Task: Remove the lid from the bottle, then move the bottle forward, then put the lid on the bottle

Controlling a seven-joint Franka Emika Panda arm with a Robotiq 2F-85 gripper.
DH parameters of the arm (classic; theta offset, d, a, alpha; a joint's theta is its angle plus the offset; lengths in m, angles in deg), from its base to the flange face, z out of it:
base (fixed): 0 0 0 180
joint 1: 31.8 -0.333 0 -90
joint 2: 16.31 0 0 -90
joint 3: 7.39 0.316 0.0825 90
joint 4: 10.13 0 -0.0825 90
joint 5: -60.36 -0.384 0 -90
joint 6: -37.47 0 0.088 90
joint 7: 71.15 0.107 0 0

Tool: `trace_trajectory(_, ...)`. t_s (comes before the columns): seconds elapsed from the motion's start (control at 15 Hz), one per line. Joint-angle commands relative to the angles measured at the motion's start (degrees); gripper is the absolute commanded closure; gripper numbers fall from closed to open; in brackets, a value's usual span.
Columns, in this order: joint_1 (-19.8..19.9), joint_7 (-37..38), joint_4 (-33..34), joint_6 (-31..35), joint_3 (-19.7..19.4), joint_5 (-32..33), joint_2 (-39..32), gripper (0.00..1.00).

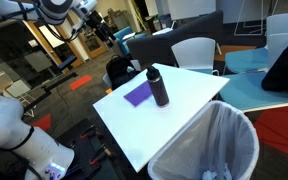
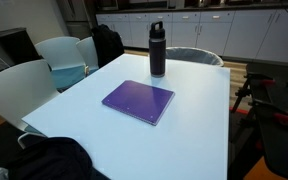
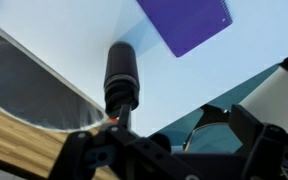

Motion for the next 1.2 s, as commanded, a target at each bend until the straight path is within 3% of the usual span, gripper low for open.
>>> trace_trajectory(0.0, 2.11, 10.33, 4.38, -0.12, -2.04, 6.70, -5.50, 0.00)
trace_trajectory(0.07, 2.24, 13.25, 5.09, -1.38, -2.87, 8.22, -6.76, 0.00)
trace_trajectory(0.13, 0.38, 8.14, 2.33, -0.20, -3.80, 5.99, -3.78, 0.00)
trace_trajectory(0.4, -0.11, 8.37, 2.61, -0.18, -4.66, 6.41, -4.79, 0.00)
trace_trajectory(0.47, 0.39, 15.24, 4.36, -2.44, -4.04, 8.84, -5.93, 0.00)
trace_trajectory(0.8, 0.19, 29.48, 7.63, -8.84, -5.52, 10.31, -10.47, 0.00)
trace_trajectory(1.13, -0.49, 38.84, 12.07, -13.82, -8.28, 5.35, -16.57, 0.00)
